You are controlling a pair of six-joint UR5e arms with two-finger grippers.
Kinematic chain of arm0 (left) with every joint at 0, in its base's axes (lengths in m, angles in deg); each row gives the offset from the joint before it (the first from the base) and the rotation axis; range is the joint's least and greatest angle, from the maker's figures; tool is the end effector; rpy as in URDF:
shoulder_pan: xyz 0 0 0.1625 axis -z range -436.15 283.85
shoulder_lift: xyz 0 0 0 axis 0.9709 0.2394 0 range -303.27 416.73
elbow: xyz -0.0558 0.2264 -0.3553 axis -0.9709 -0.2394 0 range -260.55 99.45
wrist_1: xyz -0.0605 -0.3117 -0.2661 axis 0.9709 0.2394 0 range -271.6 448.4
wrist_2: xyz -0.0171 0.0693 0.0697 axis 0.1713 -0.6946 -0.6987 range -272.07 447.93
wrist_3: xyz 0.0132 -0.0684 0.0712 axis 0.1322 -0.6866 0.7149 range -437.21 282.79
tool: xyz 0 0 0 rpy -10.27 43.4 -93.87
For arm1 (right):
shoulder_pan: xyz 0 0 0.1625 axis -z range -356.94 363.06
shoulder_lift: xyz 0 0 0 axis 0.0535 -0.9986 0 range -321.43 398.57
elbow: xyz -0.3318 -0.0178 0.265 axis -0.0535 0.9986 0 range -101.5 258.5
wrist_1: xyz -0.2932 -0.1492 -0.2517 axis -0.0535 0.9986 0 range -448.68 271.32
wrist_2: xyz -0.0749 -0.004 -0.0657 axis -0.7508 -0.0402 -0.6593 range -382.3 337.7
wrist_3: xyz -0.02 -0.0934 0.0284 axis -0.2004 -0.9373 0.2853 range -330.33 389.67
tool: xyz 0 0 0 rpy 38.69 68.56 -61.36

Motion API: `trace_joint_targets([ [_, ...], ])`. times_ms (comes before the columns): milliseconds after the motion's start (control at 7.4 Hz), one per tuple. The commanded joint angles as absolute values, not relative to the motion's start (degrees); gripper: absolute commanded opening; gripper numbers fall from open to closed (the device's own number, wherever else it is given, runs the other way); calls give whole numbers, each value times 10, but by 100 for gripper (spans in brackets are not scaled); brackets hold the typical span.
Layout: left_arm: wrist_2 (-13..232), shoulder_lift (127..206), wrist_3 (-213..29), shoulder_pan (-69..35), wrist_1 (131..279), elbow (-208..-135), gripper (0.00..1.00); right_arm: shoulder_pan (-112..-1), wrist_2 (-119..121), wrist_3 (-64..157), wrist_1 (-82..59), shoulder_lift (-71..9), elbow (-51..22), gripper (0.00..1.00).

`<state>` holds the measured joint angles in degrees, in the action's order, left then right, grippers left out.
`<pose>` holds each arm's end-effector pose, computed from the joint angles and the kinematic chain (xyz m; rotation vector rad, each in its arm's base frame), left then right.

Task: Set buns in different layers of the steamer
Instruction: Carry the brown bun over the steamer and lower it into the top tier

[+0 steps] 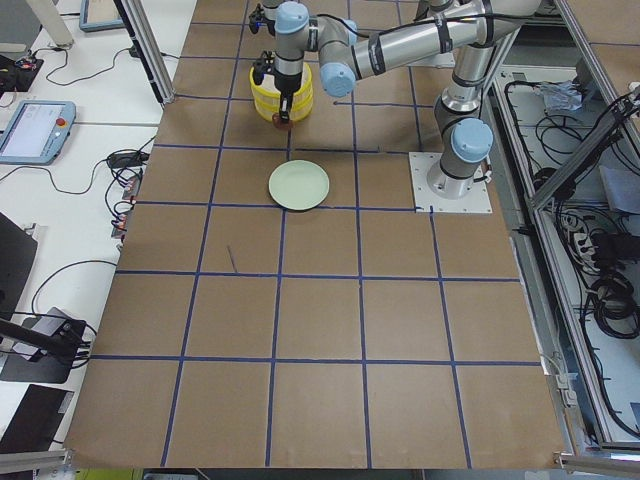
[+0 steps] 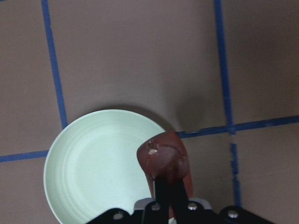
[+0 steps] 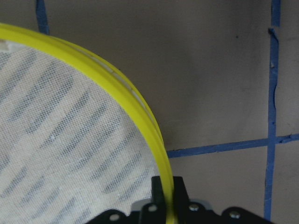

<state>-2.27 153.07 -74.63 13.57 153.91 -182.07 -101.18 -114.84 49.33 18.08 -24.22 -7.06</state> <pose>-0.1304 -0.5315 0.3771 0.0626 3.1292 -0.1808 0.2836 -0.5932 0.2793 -0.1412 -3.0626 -0.1340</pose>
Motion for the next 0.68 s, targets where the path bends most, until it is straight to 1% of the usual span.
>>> trace_joint_targets([
  [0, 24, 1538, -866, 189, 1550, -1792, 3, -1017, -1151, 496, 175, -243, -77, 5],
  [270, 81, 1551, -913, 196, 1542, -1792, 3, -1018, -1152, 494, 175, -243, -77, 6],
  [405, 83, 1576, -935, 216, 1504, -1792, 3, -1018, -1150, 493, 177, -242, -77, 15],
  [541, 82, 1615, -989, 246, 1448, -1792, 3, -1018, -1151, 485, 182, -243, -81, 74],
])
